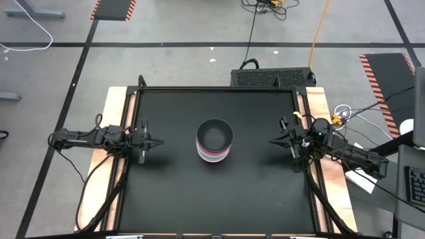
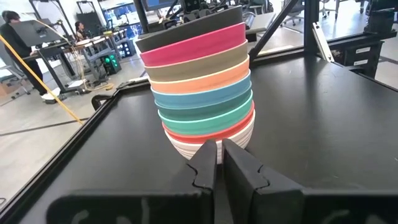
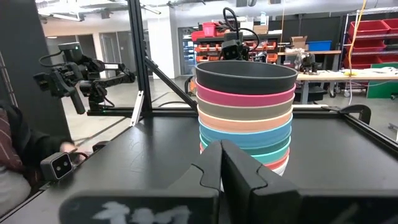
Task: Nest bowls inside each other
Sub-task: Return to Home Position
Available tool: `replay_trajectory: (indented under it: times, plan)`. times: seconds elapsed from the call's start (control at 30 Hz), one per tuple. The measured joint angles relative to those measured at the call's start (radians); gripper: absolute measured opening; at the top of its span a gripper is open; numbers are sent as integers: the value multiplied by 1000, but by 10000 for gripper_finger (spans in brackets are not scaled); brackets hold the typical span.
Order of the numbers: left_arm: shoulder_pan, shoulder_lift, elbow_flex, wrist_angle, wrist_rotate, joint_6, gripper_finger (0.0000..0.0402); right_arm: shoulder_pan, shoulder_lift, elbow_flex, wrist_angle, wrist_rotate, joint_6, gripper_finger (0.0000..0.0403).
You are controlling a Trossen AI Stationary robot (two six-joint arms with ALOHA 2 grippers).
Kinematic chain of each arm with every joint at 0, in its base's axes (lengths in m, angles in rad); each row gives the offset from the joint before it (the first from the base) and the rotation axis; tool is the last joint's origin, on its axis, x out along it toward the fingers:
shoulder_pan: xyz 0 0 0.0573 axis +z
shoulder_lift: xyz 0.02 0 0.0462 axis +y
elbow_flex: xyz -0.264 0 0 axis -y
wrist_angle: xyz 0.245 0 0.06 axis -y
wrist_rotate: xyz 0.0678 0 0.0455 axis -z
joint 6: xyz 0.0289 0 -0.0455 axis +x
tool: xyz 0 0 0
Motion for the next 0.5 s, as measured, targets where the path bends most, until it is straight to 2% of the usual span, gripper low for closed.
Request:
replay_trajectory:
  times: [0.5]
  plan:
    - [0,0,0,0,0,2,31,0,0,0,0,0,0,0]
